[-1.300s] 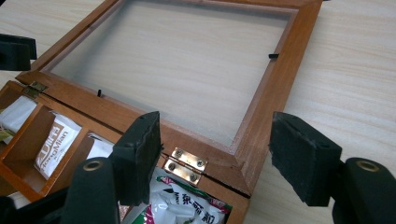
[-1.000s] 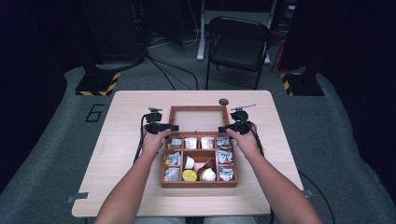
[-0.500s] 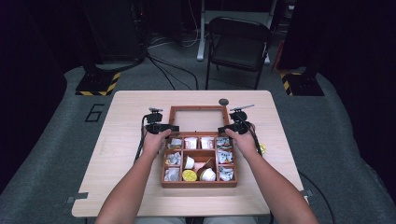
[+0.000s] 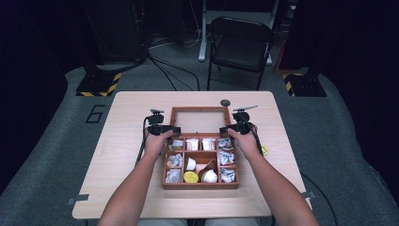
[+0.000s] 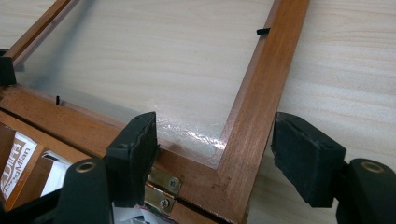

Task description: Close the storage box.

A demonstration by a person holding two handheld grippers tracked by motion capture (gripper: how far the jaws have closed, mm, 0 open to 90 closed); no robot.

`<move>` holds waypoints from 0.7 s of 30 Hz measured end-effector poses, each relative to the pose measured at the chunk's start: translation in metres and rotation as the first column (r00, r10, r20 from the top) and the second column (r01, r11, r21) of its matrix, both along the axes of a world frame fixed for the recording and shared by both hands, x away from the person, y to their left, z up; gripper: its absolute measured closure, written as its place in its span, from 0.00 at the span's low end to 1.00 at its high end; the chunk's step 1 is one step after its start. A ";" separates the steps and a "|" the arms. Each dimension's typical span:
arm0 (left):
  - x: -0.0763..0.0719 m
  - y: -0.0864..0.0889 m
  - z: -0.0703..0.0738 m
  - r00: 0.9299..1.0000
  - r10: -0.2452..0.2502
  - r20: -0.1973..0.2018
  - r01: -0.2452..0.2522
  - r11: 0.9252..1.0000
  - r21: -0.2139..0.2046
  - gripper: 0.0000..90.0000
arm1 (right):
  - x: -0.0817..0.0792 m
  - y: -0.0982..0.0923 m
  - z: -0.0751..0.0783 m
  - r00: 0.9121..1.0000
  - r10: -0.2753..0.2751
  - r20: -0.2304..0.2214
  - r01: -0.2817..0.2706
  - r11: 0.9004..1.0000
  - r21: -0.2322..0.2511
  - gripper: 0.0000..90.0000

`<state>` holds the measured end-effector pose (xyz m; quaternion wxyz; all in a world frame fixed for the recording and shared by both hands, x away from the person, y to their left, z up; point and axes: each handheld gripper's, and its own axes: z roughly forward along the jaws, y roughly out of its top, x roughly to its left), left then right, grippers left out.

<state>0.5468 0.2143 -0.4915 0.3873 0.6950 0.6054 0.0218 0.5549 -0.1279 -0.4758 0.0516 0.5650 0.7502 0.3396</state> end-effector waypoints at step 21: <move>0.006 -0.003 -0.008 1.000 0.006 -0.010 -0.007 0.998 -0.067 0.33 | 0.008 -0.003 -0.009 0.999 -0.016 -0.033 0.018 0.998 0.059 0.30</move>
